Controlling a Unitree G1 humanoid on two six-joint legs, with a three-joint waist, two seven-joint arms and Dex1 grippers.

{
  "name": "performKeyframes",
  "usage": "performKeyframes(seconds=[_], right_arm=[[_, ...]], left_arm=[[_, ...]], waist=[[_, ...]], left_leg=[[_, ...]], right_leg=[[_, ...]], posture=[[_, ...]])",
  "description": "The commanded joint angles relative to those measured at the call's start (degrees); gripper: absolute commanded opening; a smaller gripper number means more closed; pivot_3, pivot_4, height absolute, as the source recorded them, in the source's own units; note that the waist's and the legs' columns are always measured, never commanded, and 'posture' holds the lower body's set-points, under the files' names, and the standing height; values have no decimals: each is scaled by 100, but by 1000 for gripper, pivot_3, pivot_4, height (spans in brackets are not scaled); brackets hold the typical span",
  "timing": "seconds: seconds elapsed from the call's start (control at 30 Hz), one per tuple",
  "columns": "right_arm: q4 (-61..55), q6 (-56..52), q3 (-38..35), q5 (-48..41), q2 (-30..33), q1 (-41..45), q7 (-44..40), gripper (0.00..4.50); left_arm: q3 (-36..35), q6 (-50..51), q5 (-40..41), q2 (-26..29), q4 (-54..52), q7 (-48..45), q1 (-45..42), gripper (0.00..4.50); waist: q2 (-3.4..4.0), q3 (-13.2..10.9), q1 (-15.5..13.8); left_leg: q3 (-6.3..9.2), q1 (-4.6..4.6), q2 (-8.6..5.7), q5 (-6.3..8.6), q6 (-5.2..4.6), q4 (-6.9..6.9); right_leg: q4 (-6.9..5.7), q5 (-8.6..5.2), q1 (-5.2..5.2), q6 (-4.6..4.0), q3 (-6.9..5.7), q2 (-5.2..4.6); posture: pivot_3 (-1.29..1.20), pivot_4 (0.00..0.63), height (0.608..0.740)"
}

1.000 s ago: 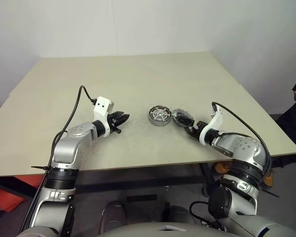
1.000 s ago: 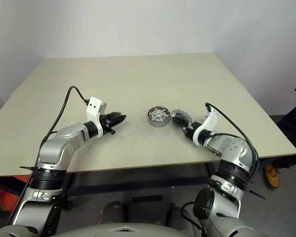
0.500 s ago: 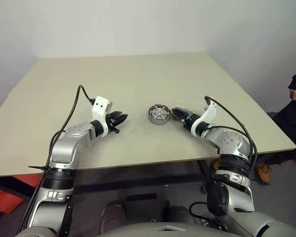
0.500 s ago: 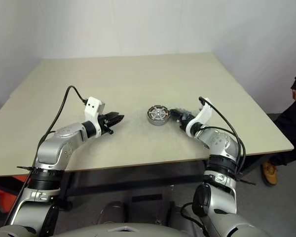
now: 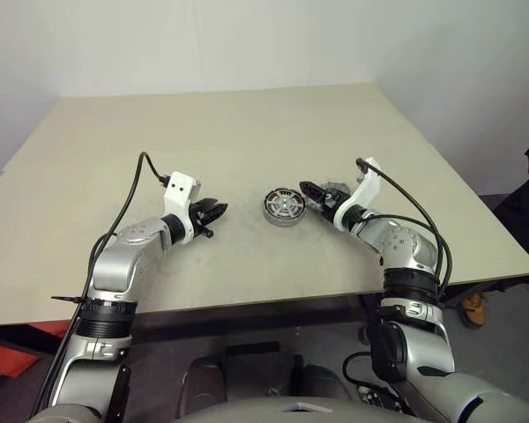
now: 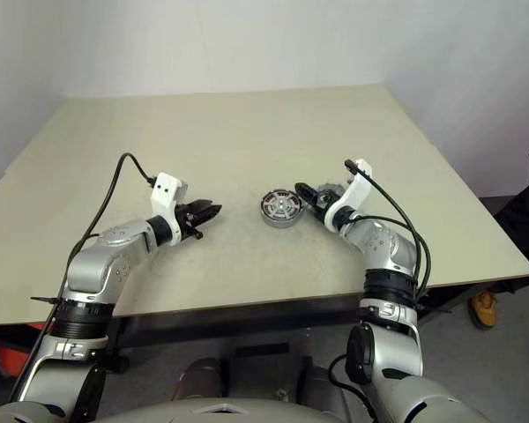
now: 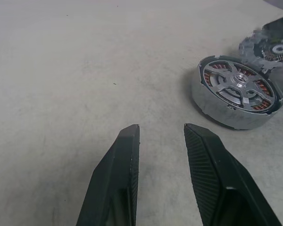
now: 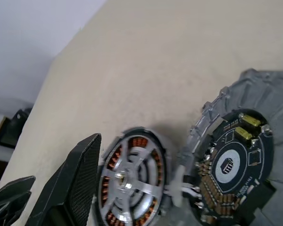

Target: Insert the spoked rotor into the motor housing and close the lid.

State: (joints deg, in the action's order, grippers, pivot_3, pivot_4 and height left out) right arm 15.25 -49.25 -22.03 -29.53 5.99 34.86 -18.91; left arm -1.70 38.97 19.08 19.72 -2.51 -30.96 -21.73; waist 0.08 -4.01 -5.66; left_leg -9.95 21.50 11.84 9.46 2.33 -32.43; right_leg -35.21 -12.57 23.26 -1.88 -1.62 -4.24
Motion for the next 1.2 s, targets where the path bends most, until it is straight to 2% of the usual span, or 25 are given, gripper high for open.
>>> performKeyframes(seconds=[0.03,0.23,0.47,0.93,1.2], right_arm=[[-548,81,225,-215,57,211,-169,4479],[-1049,-75,705,-322,87,206,-412,4479],[-810,279,1238,-59,43,191,-479,4479],[-676,1038,1637,265,163,190,-755,4479],[-48,2557,2978,1766,1000,-140,-1513,4479]], left_arm=[[-16,-98,19,35,-113,-9,-94,1590],[-19,-114,2,39,-93,1,-100,1590],[-57,-110,4,64,-148,38,-70,1590],[-102,-130,23,85,-171,95,-34,1590],[-62,-171,-1,88,-162,110,-17,1590]], waist=[[0,0,1],[0,0,2],[0,0,1],[0,0,2],[-4,1,-6]], left_leg=[[0,-1,1,-2,2,-2],[0,-17,5,-9,14,-25],[0,-32,6,-17,27,-25],[1,-26,5,-15,24,-28],[2,-24,4,-13,21,-34]], right_leg=[[0,-1,-1,1,0,0],[-21,-1,-14,5,3,-1],[-26,-2,-27,12,4,-1],[-26,-1,-25,9,5,-1],[-26,-1,-30,9,4,-2]], posture=[[0,0,740],[0,0,740],[0,0,740],[0,0,740],[0,0,740]])
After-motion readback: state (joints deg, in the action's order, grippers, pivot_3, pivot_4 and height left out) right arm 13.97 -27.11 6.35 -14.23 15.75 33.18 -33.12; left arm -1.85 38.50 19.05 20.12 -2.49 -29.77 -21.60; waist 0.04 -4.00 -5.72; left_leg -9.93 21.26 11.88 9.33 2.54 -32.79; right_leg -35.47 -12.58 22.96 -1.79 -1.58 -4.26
